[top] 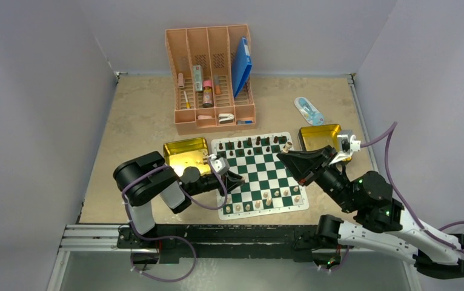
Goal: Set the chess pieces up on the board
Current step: Place the chess piece on the chessboard.
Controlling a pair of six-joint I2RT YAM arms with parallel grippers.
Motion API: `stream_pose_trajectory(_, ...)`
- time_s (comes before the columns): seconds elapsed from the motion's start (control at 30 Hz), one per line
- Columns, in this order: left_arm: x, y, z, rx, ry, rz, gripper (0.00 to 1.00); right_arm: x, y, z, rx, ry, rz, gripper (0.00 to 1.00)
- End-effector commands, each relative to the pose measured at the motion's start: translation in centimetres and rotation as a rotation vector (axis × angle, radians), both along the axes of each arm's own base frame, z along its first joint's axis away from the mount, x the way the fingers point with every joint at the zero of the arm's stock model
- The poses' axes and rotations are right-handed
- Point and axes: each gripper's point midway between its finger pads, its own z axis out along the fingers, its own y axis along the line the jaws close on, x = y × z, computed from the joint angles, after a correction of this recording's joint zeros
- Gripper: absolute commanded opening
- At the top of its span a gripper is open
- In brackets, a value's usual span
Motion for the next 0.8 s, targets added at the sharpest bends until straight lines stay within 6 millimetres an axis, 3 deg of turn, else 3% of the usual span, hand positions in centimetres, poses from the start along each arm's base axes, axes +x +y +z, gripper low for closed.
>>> stream_pose_trajectory(0.0,-0.1,0.0,2.9,-0.087,-0.057,0.016,0.01,-0.4,0.0,2.0,0.072,-0.011,0.017,0.07)
stream_pose_trajectory(0.77,-0.4,0.5,-0.9,0.018,-0.001,0.036,0.08,-0.5,-0.3,2.7,0.087,-0.025,0.015,0.07)
